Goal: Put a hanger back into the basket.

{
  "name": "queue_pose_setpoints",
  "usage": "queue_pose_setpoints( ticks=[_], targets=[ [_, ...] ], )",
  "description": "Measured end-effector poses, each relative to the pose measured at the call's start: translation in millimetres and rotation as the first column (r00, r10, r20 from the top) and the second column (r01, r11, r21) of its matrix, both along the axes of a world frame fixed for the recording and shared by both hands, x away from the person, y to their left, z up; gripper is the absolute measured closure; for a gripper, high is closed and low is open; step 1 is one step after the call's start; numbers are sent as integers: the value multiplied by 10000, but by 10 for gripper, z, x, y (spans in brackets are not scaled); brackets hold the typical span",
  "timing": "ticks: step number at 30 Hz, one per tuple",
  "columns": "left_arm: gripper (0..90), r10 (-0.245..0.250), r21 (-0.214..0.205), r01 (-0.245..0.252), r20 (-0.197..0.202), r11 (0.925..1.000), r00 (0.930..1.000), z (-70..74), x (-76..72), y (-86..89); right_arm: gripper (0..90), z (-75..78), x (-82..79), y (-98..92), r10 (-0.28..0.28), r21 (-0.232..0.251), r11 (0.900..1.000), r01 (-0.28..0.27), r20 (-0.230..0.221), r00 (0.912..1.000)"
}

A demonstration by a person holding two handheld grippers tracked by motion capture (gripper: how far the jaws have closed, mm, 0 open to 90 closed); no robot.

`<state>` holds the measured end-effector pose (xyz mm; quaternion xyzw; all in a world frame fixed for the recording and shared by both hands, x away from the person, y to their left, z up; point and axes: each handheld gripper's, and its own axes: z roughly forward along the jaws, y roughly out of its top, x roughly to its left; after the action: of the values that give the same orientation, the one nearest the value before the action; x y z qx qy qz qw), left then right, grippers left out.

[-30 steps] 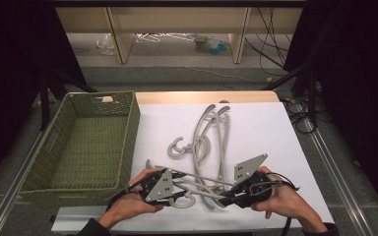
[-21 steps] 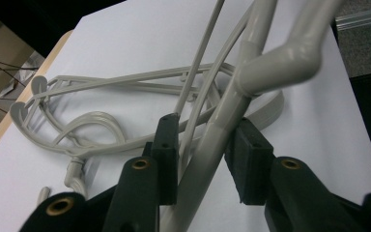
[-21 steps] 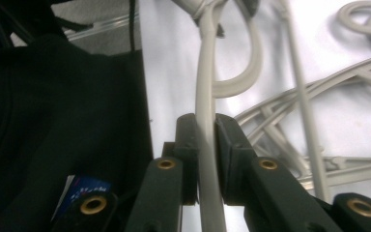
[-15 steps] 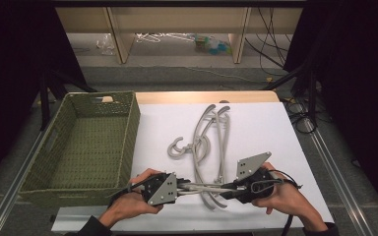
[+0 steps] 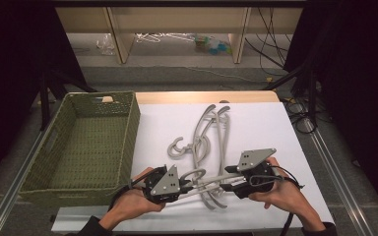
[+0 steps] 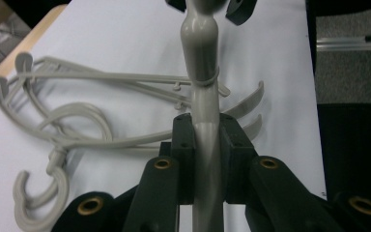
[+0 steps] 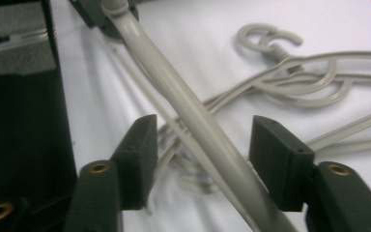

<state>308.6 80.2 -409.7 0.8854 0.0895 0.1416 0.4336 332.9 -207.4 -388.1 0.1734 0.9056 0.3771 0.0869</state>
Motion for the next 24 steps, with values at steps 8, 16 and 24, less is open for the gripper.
queue_pose_setpoints(
  ticks=[8,16,24],
  targets=[
    [789,1292,-538,-1389,-1552,9888,9794,10,78,160,310,116,15,-40,-1461,1592,9785,1310,875,9854],
    [789,1999,-854,-2195,-1938,9719,9605,123,73,373,297,172,-31,-105,-1930,2292,9600,1608,1257,9731],
    [789,2654,-1468,-3062,-2446,9406,9326,255,108,597,287,120,-114,-107,-2157,2493,9510,1830,1105,9702]
  ],
)
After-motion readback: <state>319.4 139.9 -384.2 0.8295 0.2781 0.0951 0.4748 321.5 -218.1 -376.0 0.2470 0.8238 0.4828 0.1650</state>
